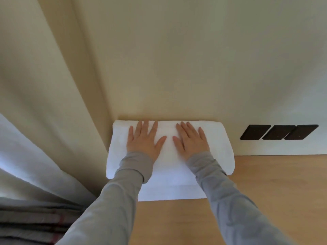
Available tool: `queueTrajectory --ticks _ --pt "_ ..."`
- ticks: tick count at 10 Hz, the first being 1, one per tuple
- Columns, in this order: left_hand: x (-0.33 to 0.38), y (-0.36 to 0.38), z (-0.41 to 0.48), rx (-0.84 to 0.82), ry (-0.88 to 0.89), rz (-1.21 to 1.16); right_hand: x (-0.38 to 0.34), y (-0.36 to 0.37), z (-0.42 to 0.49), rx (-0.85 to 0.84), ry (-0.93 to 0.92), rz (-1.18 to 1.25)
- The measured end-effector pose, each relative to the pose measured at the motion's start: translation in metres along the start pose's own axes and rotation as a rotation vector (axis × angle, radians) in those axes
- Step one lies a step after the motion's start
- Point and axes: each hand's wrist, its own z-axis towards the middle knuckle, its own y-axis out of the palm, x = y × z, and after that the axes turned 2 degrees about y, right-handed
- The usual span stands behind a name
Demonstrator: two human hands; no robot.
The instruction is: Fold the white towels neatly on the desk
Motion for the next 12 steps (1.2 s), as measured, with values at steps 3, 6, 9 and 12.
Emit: queueTrajectory --ticks 3,6,9,12 --pt "-0.060 0.022 -0.002 0.014 -0.015 -0.029 0.069 0.011 -0.008 -0.020 0.056 0.079" --pt "-0.058 0.015 0.001 -0.074 -0.035 -0.017 0.070 0.006 0.000 -0.122 0.077 0.065" --pt "-0.043 -0.016 -0.006 -0.116 -0.025 0.040 0.052 -0.025 -0.005 -0.173 0.051 0.082" --pt "0.006 -0.039 -0.028 -0.133 0.124 0.051 -0.005 -0.053 -0.021 -0.182 -0.090 0.034"
